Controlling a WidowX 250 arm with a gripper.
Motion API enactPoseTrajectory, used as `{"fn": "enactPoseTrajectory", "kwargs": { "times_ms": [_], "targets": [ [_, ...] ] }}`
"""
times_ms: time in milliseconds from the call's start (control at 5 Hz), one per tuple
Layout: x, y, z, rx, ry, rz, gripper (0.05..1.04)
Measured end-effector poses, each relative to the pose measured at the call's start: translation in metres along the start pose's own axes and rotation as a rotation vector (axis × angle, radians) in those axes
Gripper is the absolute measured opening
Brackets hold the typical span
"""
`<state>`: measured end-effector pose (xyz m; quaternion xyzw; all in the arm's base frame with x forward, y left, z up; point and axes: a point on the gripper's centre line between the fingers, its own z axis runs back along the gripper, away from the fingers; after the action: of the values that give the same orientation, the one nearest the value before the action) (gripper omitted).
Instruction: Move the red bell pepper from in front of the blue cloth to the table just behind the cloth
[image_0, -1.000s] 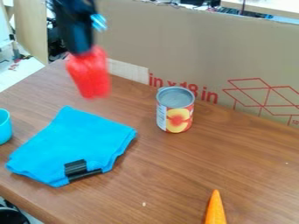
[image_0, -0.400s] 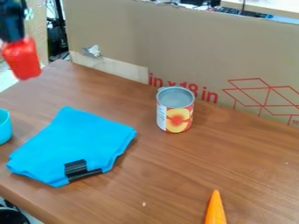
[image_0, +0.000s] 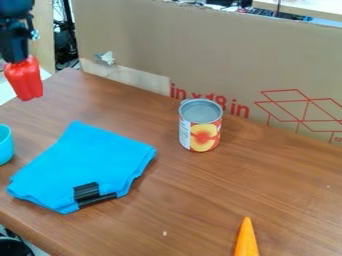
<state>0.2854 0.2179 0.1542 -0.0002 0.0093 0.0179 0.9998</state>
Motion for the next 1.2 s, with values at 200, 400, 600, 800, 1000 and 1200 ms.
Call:
{"fn": "enactPoseTrajectory", "kwargs": {
  "times_ms": [200,400,600,800,1000,1200],
  "targets": [
    [0.021,0.011,-0.020,0.014,0.035,0.015,0.106],
    [0.048,0.012,-0.042,0.019,0.058,0.001,0.106],
    [0.060,0.011,-0.062,0.014,0.087,-0.004,0.106],
    [0.062,0.011,-0.069,0.009,0.090,-0.005,0.106],
    [0.060,0.008,-0.071,0.001,0.076,-0.001,0.130],
    [0.060,0.004,-0.070,-0.018,0.073,0.005,0.352]
  ]
}}
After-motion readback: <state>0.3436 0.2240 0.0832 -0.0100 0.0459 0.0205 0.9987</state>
